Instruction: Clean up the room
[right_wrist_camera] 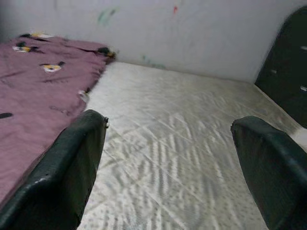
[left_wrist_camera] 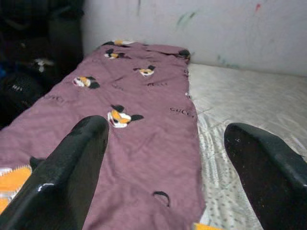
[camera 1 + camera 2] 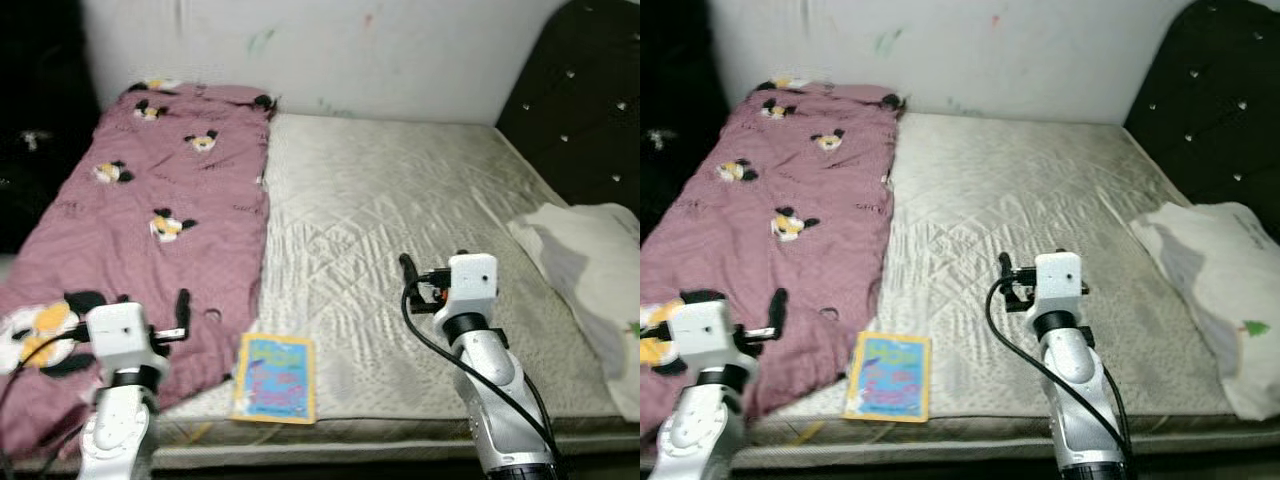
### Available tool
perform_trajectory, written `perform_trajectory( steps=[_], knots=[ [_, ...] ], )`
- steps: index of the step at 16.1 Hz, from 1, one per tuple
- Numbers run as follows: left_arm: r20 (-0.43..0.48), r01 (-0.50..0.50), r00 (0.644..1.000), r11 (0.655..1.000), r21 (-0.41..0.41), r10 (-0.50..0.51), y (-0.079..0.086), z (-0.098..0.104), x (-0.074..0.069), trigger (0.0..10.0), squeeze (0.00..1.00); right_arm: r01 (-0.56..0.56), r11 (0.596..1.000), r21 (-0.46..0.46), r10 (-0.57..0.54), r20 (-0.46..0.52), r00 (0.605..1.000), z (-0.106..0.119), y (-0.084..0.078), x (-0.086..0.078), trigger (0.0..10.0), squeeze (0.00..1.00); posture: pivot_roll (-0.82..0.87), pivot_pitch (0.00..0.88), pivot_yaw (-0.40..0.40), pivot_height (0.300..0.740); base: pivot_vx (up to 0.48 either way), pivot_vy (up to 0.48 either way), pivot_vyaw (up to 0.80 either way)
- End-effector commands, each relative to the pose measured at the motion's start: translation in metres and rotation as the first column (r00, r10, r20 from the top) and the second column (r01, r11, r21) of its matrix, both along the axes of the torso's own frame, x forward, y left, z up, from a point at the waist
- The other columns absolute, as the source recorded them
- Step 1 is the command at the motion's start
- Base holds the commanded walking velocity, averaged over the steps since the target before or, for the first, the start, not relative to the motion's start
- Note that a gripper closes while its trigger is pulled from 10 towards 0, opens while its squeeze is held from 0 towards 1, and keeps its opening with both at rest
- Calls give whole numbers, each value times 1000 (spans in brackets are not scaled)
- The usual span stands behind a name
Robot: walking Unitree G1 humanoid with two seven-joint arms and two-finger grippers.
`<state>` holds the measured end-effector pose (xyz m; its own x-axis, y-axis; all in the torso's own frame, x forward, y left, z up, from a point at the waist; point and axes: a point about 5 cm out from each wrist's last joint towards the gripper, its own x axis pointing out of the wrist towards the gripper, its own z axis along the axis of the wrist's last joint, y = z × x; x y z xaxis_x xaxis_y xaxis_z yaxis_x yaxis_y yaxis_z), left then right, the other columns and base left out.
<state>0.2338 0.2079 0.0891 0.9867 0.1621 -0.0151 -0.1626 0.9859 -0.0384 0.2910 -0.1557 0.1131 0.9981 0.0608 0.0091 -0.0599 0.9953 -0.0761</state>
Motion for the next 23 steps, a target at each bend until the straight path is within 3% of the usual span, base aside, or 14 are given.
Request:
perform_trajectory(
  steps=[1,4,16,23],
  knots=[
    [-3,26,1000,999,-21,-26,-9,1,4,10000,0,29,999,-16,-29,-5,1000,1,-10,-2,10000,0,-14,29,-48,740,0,480,0],
    [-8,10,1000,999,-35,-10,-8,0,4,10000,0,20,999,-32,-20,-8,1000,1,-10,1,10000,0,-14,30,-52,740,0,396,0],
    [-13,-36,999,997,-64,35,-3,0,6,10000,0,-37,999,9,37,-10,999,3,0,2,10000,0,-11,27,-54,740,0,0,0],
    [-18,-45,999,996,-79,44,-3,0,7,10000,0,-39,999,4,39,-23,999,2,-1,1,10000,0,-14,49,-58,740,0,0,-360]
  ],
)
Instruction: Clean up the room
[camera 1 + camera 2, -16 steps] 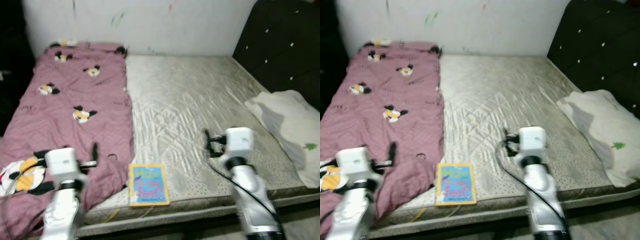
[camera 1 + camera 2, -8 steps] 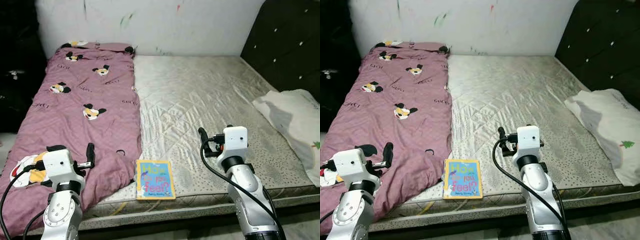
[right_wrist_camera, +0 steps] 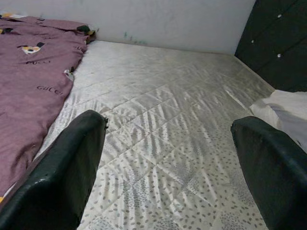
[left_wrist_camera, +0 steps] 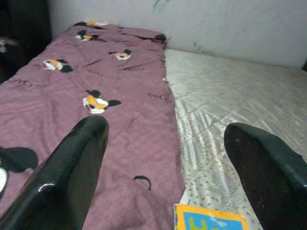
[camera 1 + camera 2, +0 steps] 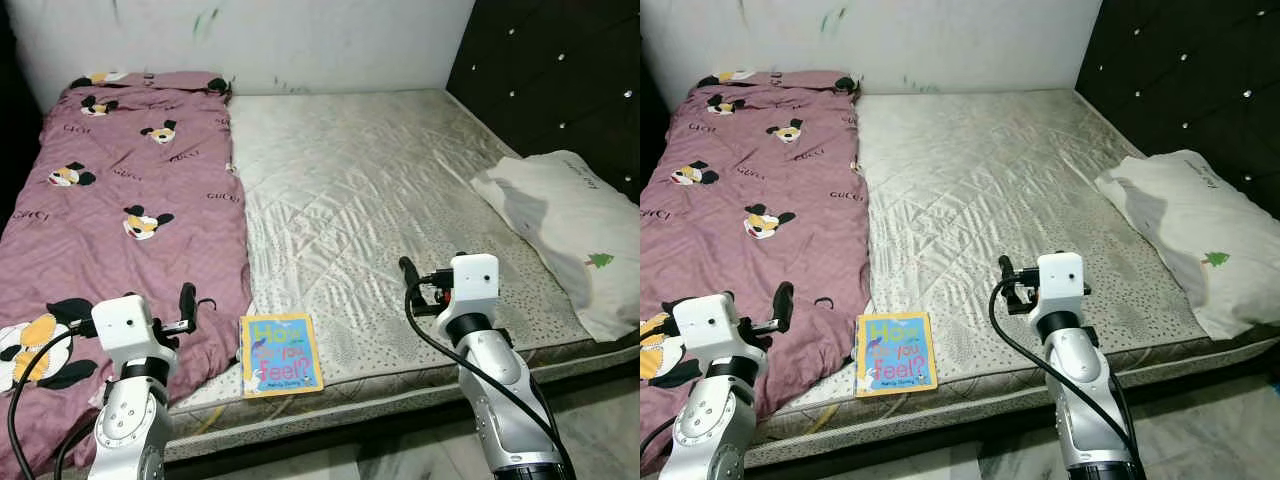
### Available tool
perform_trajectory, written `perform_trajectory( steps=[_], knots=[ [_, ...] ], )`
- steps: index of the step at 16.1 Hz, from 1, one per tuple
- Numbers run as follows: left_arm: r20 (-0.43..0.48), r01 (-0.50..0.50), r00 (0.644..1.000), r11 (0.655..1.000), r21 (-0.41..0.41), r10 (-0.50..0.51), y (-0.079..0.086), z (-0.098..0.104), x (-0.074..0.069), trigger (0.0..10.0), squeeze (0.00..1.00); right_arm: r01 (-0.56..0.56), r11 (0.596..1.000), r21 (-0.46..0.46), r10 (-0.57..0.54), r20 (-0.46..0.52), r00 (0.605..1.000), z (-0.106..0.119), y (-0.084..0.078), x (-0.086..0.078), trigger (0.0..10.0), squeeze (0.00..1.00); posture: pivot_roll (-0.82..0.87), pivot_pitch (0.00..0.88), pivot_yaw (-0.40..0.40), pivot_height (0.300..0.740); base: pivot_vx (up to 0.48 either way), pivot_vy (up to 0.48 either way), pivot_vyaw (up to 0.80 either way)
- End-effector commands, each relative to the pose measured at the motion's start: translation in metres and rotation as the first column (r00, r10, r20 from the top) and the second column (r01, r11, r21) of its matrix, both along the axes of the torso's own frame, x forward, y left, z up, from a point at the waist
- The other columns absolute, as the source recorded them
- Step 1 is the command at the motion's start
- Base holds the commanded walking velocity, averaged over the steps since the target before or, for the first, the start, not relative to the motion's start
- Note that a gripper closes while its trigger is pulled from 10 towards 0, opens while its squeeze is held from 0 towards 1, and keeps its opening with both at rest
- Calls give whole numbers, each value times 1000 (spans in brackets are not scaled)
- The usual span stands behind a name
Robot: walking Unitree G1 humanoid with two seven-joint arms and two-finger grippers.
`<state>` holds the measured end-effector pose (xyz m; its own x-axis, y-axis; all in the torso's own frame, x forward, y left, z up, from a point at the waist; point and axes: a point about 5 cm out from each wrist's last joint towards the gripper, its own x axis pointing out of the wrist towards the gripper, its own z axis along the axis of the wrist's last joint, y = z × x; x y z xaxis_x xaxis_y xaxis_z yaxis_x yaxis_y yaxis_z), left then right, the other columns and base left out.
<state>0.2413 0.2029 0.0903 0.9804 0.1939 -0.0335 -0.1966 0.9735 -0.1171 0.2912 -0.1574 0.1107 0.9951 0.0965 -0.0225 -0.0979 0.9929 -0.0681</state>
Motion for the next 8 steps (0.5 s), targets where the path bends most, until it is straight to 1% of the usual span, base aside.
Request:
perform_trajectory(
  steps=[1,4,8],
  knots=[
    [-13,-14,1000,1000,1,14,3,-1,-1,10000,0,-4,1000,-3,4,1,1000,3,1,0,10000,0,-15,50,-58,740,0,0,0],
    [-2,-18,1000,1000,2,18,3,2,0,10000,0,2,1000,-5,-2,-1,1000,3,0,1,10000,0,-17,51,-58,740,0,0,-773],
    [29,-12,1000,1000,13,12,5,5,1,10000,0,-20,1000,6,20,16,1000,5,5,0,10000,0,-16,58,-55,740,0,0,0]
  ],
)
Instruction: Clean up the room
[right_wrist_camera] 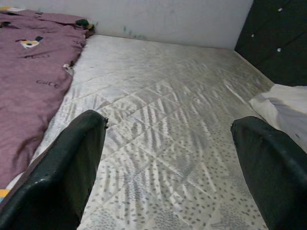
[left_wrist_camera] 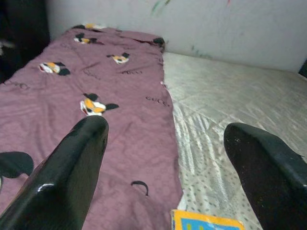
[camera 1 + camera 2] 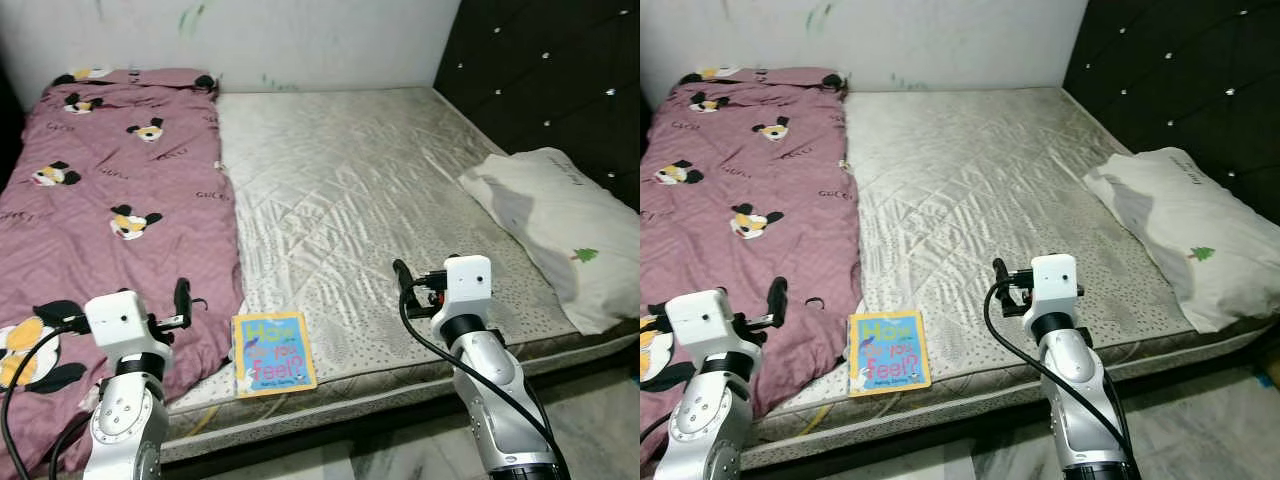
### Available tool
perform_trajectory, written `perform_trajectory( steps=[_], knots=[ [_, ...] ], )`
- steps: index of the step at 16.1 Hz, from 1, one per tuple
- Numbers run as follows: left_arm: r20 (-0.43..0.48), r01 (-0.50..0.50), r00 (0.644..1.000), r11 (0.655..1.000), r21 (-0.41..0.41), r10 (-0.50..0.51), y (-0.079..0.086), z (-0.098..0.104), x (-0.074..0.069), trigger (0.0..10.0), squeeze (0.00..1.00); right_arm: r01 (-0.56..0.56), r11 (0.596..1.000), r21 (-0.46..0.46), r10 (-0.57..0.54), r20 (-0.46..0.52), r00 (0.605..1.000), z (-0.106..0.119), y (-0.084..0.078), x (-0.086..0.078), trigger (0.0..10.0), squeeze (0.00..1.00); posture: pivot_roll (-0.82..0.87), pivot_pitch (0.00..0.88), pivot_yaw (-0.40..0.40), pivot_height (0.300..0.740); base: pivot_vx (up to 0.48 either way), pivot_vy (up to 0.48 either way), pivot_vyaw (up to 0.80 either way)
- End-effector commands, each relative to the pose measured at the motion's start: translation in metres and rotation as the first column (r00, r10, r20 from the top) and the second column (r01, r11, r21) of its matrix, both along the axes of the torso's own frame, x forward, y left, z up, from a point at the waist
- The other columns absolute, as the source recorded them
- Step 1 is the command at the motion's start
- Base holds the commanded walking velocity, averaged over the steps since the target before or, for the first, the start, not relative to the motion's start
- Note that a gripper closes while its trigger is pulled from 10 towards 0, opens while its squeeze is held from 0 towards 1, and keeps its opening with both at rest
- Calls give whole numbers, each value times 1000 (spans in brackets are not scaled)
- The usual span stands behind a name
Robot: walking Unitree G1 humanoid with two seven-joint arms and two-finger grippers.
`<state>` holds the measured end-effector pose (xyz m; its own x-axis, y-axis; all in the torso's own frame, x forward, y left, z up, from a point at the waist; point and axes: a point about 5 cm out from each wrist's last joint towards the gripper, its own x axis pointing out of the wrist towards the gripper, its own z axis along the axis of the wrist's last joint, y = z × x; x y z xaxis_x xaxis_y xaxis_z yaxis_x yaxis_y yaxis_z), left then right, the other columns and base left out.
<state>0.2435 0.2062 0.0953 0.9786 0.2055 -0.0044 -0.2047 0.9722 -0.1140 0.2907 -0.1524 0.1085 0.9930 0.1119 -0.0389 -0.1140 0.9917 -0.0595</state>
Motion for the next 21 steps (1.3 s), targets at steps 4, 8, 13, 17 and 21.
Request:
perform_trajectory(
  steps=[4,8,13,17,21],
  knots=[
    [-13,-7,1000,1000,27,7,8,-5,-5,10000,0,0,1000,13,0,20,1000,2,-2,-5,10000,0,-15,65,-54,740,0,0,0],
    [-22,-4,1000,1000,27,5,10,-9,-6,10000,0,-15,1000,10,15,4,1000,-4,-1,-6,10000,0,-16,62,-56,740,0,0,0],
    [-25,-5,1000,999,33,6,10,-10,-4,10000,0,-26,1000,9,26,4,1000,-4,0,-7,10000,0,-17,58,-55,676,0,0,0],
    [-33,-19,999,999,45,20,10,-10,-3,10000,0,-35,999,-5,35,7,999,-4,0,-6,10000,0,-20,52,-57,634,0,0,0],
    [-57,-85,995,995,47,88,17,-13,-4,10000,0,-40,999,-9,40,5,999,-5,0,-5,10000,0,-20,50,-58,634,0,0,0]
  ],
)
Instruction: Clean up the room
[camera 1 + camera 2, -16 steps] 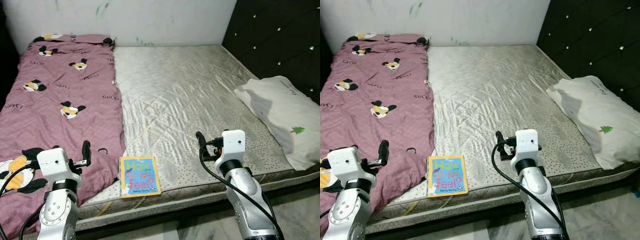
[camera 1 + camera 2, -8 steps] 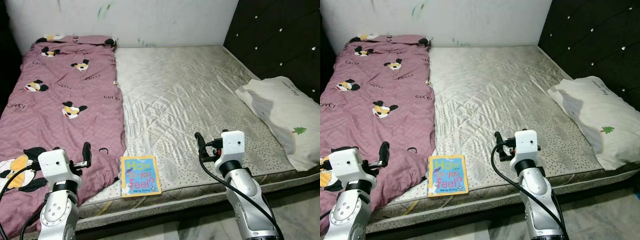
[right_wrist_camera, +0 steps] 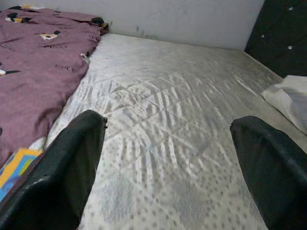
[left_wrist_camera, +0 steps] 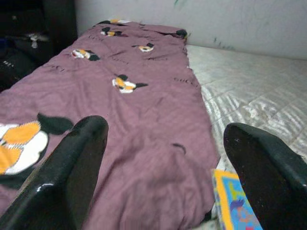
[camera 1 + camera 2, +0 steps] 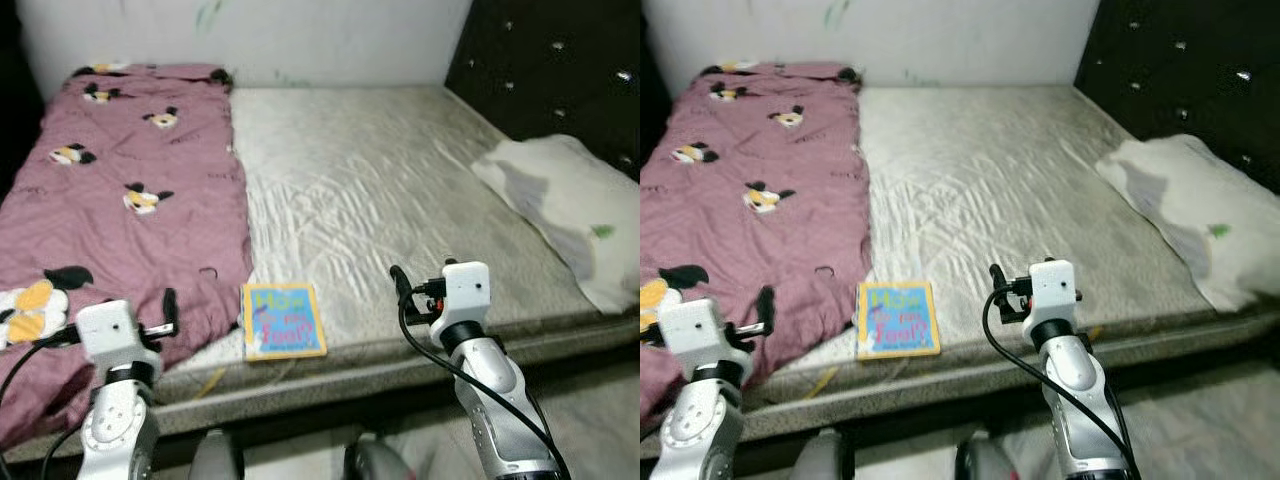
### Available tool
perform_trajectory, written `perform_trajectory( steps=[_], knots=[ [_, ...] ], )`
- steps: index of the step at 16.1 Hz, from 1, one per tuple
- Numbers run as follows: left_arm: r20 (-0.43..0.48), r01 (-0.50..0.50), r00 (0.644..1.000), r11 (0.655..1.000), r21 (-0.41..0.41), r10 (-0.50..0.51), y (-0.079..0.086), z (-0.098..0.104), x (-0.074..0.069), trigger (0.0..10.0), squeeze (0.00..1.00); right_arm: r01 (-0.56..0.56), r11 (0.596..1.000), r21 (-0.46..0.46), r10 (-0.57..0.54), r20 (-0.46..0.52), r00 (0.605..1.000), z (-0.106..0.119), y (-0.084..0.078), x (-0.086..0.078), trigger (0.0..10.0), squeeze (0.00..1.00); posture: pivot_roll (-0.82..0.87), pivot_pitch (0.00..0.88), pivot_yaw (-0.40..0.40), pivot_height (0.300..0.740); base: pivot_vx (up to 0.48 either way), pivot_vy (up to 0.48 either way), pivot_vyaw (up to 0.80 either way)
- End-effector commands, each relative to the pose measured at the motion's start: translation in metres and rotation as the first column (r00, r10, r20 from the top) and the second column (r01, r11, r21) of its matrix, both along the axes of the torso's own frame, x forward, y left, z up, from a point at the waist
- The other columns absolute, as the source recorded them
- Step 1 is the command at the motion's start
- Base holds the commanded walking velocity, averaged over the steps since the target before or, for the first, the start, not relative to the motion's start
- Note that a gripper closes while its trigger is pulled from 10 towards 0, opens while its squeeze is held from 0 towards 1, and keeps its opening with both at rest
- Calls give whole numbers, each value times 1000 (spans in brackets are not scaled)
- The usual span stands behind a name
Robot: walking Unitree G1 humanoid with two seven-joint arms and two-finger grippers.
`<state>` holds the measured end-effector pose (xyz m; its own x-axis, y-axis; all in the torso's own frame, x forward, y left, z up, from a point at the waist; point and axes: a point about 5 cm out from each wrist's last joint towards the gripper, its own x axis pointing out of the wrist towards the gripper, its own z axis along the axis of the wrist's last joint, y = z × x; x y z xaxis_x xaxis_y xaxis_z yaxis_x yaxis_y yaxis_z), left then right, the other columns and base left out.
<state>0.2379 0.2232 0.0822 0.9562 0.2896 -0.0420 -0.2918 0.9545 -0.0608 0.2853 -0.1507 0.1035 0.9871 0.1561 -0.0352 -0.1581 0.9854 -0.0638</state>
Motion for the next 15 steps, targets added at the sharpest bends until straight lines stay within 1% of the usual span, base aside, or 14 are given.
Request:
perform_trajectory(
  steps=[1,6,9,15],
  knots=[
    [-15,-15,1000,1000,-4,15,2,-2,2,10000,0,2,1000,-10,-2,0,1000,0,-2,1,10000,0,-20,46,-60,634,0,0,0],
    [-9,-23,1000,1000,-1,23,2,-1,2,10000,0,-3,1000,-16,3,-5,1000,-2,-2,2,10000,0,-20,44,-60,634,0,0,0],
    [2,-9,1000,1000,-2,9,1,0,2,10000,0,-7,1000,-19,7,-8,1000,-3,-2,2,10000,0,-20,44,-60,634,269,0,0],
    [5,5,1000,1000,-6,-5,0,-1,3,10000,0,-11,1000,-18,11,-14,1000,-5,-1,2,10000,0,-20,50,-61,634,369,0,0]
  ],
)
